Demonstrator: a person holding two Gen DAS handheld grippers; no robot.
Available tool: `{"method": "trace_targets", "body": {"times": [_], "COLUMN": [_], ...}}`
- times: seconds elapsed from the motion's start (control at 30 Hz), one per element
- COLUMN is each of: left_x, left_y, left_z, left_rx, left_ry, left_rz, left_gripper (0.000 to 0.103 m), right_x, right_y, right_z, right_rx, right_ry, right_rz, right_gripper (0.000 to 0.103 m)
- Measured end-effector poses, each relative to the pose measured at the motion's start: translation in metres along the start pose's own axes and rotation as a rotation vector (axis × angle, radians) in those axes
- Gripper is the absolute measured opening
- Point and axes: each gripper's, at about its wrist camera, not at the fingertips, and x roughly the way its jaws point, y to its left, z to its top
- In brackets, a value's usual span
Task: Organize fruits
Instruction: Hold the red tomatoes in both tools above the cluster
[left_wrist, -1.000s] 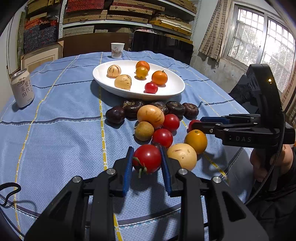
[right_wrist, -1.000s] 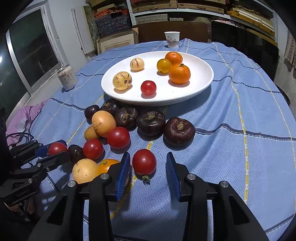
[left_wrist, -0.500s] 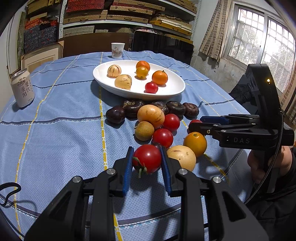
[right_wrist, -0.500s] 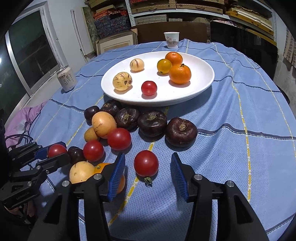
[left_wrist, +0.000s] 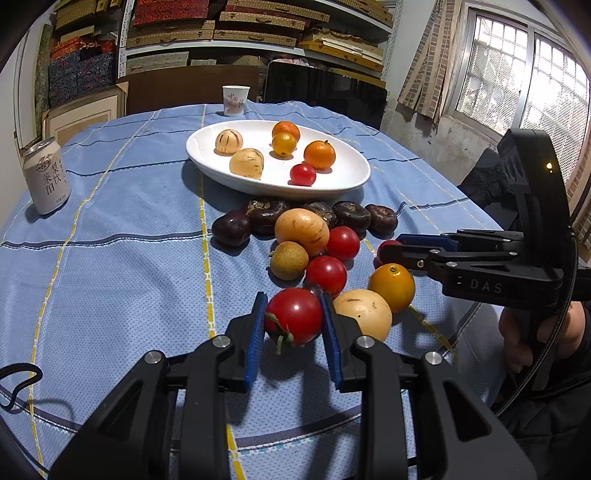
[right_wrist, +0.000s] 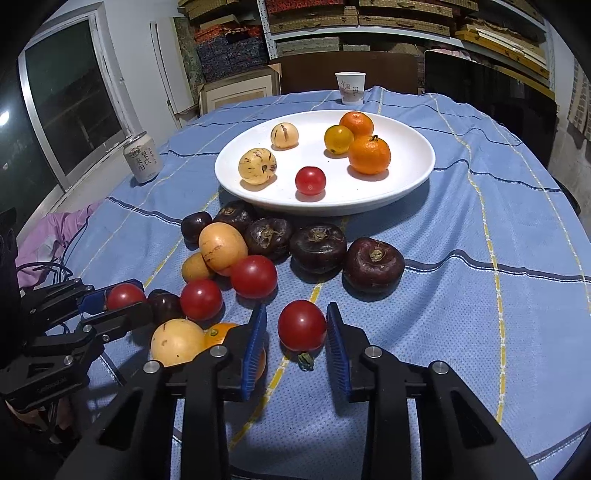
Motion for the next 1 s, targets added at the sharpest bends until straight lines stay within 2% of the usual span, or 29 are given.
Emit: {"method": "trace_targets", "body": {"times": [0.1,0.17,0.27,0.33,0.47,0.53,0.63,0.7,0.87,1.0], "left_x": [0.0,0.0,-0.001,-0.001,-0.001,-0.001,-0.001,0.0,0.0,0.0], "left_y": [0.0,0.0,0.001,0.001,-0.001,0.0,0.001,0.0,0.001,0.001], "left_z": [0.0,0.0,0.0,0.0,0.0,0.0,0.0,0.0,0.0,0.0], "left_rx": [0.0,0.0,-0.002,-0.001,0.002,-0.002,-0.005,-0.003,-0.005,-0.004], "left_ry": [0.0,-0.001,-0.002,0.0,0.0,0.0,0.002,0.003,0.003,0.004], "left_rz": [-0.002,-0.003,-0.005,-0.005,0.0,0.0,-0.002,-0.003,-0.008,-0.009], "left_gripper": [0.028,0.028,0.028,0.028,0.028,0.028,0.028,0.028,0.028,0.028], "right_x": [0.0,-0.001,0.0,0.001,0.013,0.017,0.015,0.013,0.005,0.007], "right_y": [-0.002,-0.004,-0.017,-0.025,-0.027,-0.018,-0.004,0.0,-0.005,-0.018], "right_z": [0.0,0.0,0.001,0.002,0.008,0.013,0.015,0.014,0.01,0.01], "right_rx": [0.002,0.007,0.069,0.092,0.087,0.046,-0.015,-0.036,-0.04,-0.008], "right_ry": [0.011,0.023,0.069,0.11,0.152,0.147,0.125,0.117,0.127,0.165], "right_rz": [0.009,0.017,0.095,0.147,0.132,0.106,0.06,0.044,0.058,0.101], "right_gripper": [0.036,0.041,0.043,0.048,0.05,0.049,0.04,0.038,0.037,0.039]}}
